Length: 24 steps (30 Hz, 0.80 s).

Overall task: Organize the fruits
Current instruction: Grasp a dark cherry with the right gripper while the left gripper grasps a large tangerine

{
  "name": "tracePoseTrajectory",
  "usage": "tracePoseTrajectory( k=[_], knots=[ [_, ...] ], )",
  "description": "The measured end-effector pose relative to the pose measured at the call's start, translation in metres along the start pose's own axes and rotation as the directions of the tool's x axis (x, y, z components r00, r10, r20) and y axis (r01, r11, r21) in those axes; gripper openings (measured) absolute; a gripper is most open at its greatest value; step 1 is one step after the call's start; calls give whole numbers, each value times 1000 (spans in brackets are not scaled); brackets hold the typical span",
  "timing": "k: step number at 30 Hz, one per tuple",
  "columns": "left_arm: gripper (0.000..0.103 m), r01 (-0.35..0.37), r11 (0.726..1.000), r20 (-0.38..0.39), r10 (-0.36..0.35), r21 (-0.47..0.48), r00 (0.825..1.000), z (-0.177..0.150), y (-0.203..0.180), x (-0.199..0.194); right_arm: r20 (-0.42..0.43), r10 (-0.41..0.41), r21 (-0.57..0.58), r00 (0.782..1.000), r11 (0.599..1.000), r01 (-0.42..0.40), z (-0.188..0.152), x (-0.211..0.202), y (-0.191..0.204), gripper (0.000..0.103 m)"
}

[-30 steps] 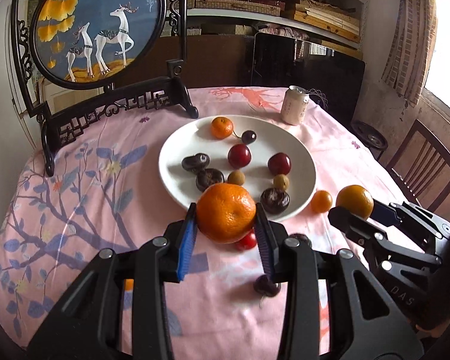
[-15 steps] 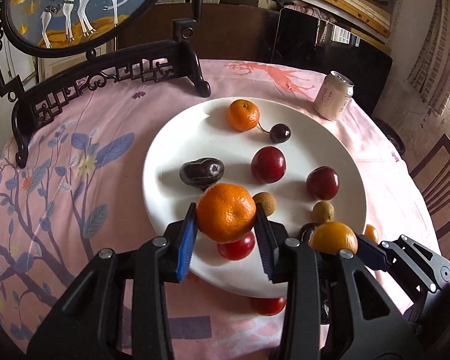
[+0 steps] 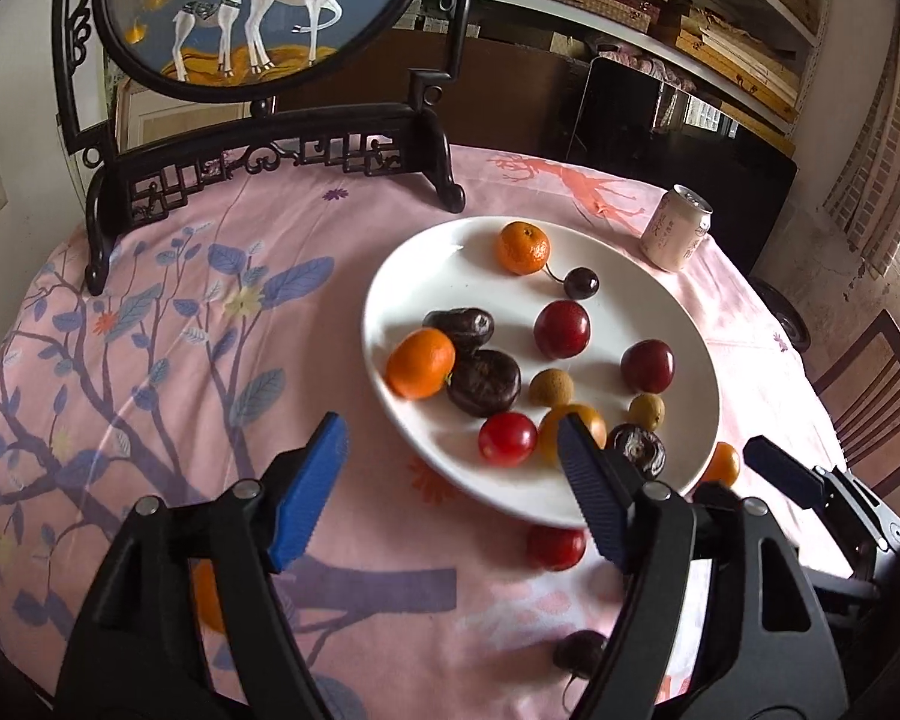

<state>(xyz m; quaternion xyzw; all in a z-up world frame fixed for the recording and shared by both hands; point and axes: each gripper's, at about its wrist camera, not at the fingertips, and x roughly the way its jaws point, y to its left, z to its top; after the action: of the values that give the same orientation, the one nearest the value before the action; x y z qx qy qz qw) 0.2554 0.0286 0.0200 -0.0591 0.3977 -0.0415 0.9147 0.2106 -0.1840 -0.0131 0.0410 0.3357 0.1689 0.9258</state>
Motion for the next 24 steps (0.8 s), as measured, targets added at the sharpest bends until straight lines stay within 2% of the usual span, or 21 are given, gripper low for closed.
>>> tracePoseTrajectory(
  k=[4, 7, 11, 14, 19, 24],
  knots=[
    [79, 22, 999, -30, -23, -25, 999, -24, 7, -14, -2, -8, 25, 1000, 1000, 8, -18, -16, -3, 58],
    [83, 7, 1000, -33, -8, -21, 999, -42, 9, -22, -19, -3, 39, 1000, 999, 4, -32, -23, -2, 58],
    [83, 22, 1000, -70, -22, -9, 997, -67, 11, -29, -40, 12, 29, 999, 1000, -11, -49, -32, 6, 58],
    [83, 19, 1000, -69, -19, 3, 997, -82, 12, -35, -57, 17, 9, 998, 1000, -16, -60, -36, 16, 58],
    [84, 26, 999, -90, -23, 34, 996, -101, 14, -39, -90, 29, -20, 996, 999, -31, -70, -36, 33, 58],
    [84, 17, 998, -75, -12, 63, 997, -110, 20, -49, -121, 33, -69, 992, 997, -42, -73, -26, 52, 58]
  ],
)
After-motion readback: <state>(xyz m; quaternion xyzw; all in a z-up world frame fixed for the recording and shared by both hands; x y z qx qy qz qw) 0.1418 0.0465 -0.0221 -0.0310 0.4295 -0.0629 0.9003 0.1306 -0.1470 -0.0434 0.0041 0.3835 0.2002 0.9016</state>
